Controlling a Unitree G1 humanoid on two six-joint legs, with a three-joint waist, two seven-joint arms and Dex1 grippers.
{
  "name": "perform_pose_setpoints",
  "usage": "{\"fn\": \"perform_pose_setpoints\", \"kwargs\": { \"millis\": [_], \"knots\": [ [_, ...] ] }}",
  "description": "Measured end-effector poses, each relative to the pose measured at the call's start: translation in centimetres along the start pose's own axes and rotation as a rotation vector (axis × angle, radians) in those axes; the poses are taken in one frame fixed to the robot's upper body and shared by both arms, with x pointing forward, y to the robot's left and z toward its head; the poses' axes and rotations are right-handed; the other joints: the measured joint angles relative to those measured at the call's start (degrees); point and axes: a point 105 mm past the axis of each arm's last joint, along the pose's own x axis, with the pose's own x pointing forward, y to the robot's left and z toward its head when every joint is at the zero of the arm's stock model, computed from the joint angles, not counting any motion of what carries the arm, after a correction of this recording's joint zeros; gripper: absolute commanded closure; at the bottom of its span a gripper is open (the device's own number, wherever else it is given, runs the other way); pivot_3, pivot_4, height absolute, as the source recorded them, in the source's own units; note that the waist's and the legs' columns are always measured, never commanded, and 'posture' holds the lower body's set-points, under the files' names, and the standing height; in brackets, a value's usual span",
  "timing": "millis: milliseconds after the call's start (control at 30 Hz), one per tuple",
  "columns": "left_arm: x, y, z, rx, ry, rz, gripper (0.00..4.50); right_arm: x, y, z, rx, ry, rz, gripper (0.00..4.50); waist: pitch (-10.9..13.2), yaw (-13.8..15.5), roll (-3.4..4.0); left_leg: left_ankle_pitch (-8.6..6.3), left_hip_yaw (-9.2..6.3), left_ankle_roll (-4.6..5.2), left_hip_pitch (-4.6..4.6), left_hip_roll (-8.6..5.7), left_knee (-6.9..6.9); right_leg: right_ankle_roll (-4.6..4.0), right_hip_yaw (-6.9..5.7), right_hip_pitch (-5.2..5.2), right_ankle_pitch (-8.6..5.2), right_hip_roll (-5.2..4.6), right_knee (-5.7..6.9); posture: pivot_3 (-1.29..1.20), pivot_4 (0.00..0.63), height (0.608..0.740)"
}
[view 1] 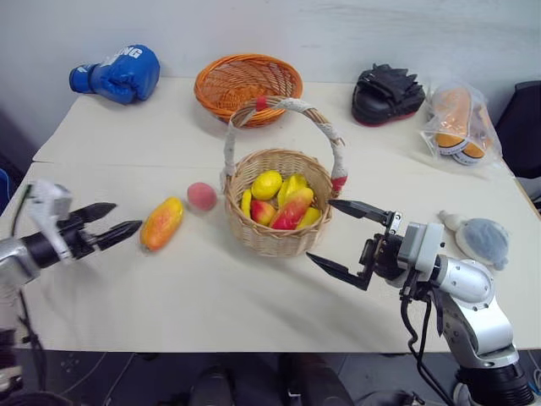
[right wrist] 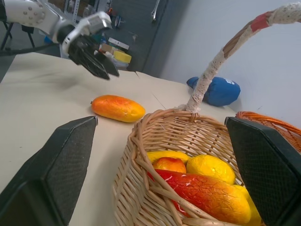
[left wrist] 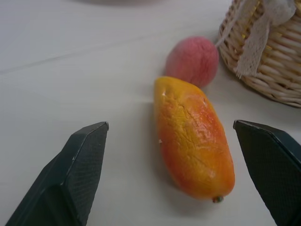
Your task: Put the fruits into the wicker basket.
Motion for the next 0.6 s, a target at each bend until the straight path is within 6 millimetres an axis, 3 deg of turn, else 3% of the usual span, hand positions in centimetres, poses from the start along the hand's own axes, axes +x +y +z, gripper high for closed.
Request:
{"fn": "perform_pose_setpoints", "kwargs": {
  "millis": [100, 233, 367, 467, 600],
  "knots": [
    [2.3, -0.7, -1.2, -0.033, 0.043, -0.014, 0.02, 0.0, -0.1, 0.0, -0.003, 0.003, -0.009, 0.0, 0.0, -0.22, 0.0, 0.0, 0.05, 0.0, -0.01, 0.02, 0.04, 0.0, 0.04, -0.01, 0.0, 0.02, -0.01, 0.0, 0.15, 0.74],
    [3.3, -1.5, -2.5, -0.056, 0.09, -0.044, 0.02, -0.1, -0.1, -0.3, -0.007, 0.02, -0.018, 0.0, 0.01, -0.15, 0.01, 0.03, 0.05, -0.04, -0.02, 0.05, 0.05, 0.0, 0.04, -0.04, 0.0, 0.03, 0.0, 0.0, 0.15, 0.74],
    [3.8, -1.8, -2.7, -0.061, 0.087, -0.063, 0.89, -0.4, 0.1, -0.8, 0.006, 0.04, -0.039, 0.0, 0.01, 0.01, 0.01, 0.04, 0.04, -0.03, -0.02, 0.02, 0.12, 0.01, 0.04, -0.02, 0.0, 0.01, 0.04, 0.0, 0.15, 0.74],
    [3.8, -1.5, -2.8, -0.064, 0.089, -0.067, 1.8, -0.7, 0.3, -0.9, 0.01, 0.049, -0.05, 0.0, 0.01, -0.05, 0.01, 0.05, 0.05, -0.02, 0.0, 0.01, 0.13, 0.02, 0.05, -0.01, 0.01, 0.01, 0.07, 0.0, 0.15, 0.74],
    [2.5, -1.3, -2.7, -0.091, 0.072, -0.088, 1.9, -1.4, 0.7, -1.4, 0.02, 0.074, -0.075, 0.0, 0.01, -0.26, 0.01, 0.04, 0.05, -0.05, -0.01, 0.06, 0.1, 0.02, 0.05, -0.03, 0.01, 0.04, 0.06, 0.0, 0.15, 0.74]
  ]
}}
